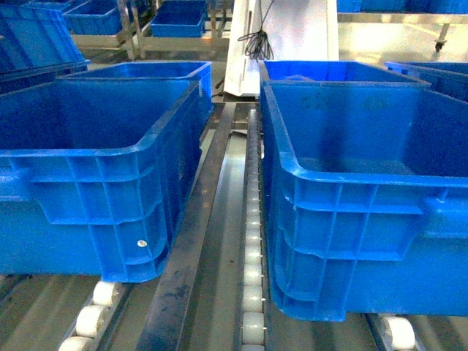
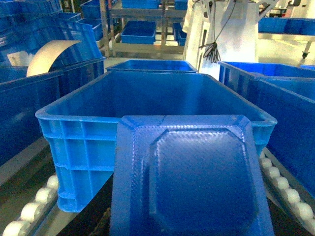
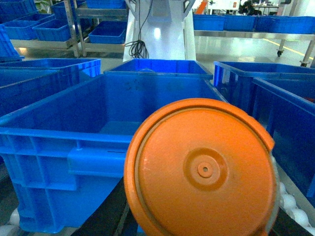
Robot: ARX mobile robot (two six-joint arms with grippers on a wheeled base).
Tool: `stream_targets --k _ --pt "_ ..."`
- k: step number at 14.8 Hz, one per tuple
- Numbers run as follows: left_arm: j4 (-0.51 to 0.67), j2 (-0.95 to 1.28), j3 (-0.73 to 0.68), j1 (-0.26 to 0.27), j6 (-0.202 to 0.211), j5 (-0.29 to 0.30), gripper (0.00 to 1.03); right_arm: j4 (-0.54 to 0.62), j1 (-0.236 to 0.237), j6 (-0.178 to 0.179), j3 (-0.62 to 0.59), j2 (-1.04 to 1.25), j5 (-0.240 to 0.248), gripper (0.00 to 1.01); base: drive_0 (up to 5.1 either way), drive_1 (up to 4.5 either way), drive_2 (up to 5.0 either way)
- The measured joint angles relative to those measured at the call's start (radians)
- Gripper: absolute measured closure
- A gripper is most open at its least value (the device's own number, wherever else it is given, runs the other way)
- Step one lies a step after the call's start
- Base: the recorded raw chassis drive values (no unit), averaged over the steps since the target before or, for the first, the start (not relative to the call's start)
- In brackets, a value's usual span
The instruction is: Sort blue parts and orange caps into right shelf containers
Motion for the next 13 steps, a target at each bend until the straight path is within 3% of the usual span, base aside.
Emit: stream_targets --k 13 --pt "0.001 0.000 0.000 0.000 0.000 0.000 0.59 -0.001 0.000 0.000 0.000 0.000 0.001 0.59 0.0 0.00 0.0"
